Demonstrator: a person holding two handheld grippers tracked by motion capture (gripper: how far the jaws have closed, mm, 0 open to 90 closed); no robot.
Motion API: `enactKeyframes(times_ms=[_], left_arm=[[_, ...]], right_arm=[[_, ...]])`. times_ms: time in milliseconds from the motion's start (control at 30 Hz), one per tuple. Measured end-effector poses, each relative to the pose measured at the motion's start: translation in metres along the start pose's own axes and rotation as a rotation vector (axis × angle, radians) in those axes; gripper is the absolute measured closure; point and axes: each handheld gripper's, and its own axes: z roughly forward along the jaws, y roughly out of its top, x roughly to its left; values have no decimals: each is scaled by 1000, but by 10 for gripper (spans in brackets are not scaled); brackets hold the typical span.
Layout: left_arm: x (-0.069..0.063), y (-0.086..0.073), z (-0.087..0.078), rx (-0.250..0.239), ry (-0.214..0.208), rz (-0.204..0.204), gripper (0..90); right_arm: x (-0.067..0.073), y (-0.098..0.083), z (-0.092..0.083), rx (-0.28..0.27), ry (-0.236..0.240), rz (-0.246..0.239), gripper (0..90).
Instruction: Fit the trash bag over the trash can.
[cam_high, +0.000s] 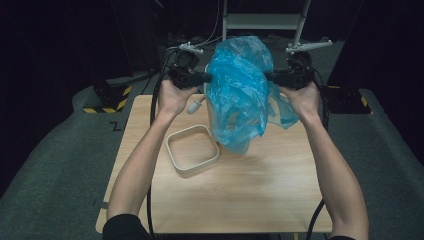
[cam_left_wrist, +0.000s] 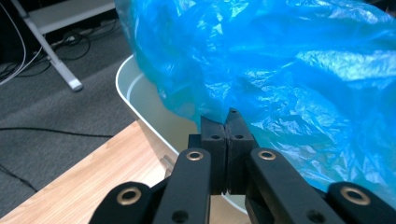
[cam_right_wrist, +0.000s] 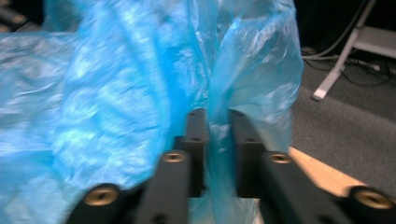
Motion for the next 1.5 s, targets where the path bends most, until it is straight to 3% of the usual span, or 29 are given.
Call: enactKeyframes(times_ms=[67, 167, 300, 467, 600, 667, 800, 1033, 1300, 1500], left_arm=[[0, 2, -3, -18, 2, 2, 891], [2, 7, -10, -44, 2, -1, 891], [4, 15, -22, -75, 37, 12, 891], [10, 10, -15, -34, 74, 6, 886], [14, 1, -8, -26, 58, -14, 843], [13, -2, -7, -23, 54, -12, 821], [10, -7, -7, -1, 79, 15, 826], [15, -12, -5, 3, 69, -5, 840], [14, -11, -1, 10, 64, -5, 847], [13, -11, 1, 19, 58, -1, 848]], right_arm=[[8, 4, 0, -4, 15, -36, 897], [21, 12, -2, -18, 51, -70, 900], [39, 22, 0, -22, 100, -100, 900], [52, 23, 21, 62, 95, -124, 899], [50, 13, 46, 141, 78, -114, 898], [50, 11, 49, 145, 76, -108, 892], [54, 13, 43, 121, 58, -115, 701], [46, 19, 4, 4, 38, -88, 463], [28, 29, -29, -113, 10, -28, 371], [22, 47, -20, -121, -18, -11, 405]])
